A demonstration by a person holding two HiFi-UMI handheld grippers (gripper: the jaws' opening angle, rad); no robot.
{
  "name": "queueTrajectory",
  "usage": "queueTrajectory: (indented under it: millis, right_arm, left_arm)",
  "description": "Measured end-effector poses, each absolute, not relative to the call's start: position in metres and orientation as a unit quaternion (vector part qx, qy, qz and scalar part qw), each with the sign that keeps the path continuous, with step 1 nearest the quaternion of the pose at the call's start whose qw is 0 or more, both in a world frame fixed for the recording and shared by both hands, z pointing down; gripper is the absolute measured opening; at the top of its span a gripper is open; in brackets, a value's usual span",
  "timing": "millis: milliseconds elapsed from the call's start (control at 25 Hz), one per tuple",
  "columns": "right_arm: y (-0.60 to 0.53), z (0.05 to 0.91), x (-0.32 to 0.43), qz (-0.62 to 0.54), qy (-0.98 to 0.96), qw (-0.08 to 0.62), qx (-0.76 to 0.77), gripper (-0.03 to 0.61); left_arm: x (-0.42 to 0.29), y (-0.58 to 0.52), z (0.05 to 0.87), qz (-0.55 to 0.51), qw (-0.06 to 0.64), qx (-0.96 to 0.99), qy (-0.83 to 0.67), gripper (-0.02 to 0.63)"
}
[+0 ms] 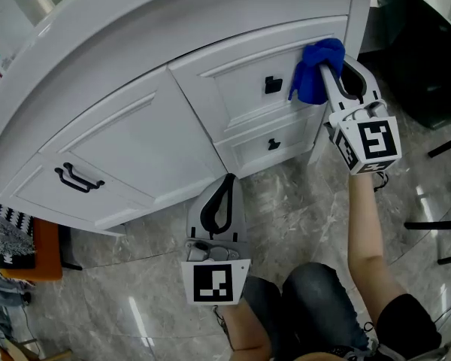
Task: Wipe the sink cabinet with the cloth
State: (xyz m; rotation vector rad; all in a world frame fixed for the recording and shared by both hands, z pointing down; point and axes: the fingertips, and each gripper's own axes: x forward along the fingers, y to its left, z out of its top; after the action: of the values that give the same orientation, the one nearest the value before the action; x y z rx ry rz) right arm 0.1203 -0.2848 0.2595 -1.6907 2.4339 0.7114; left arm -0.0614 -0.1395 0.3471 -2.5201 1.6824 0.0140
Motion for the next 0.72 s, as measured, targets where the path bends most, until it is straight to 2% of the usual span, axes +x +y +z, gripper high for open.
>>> queueTrajectory:
  millis: [720]
  right_arm:
    - [-0.288,0.266,0.153,0.202,0.776,0.089,-0.591,0.060]
  left_arm:
    - [-0.066,-0.129,0.359,-0.023,0.040,-0.826,0.561,0.006]
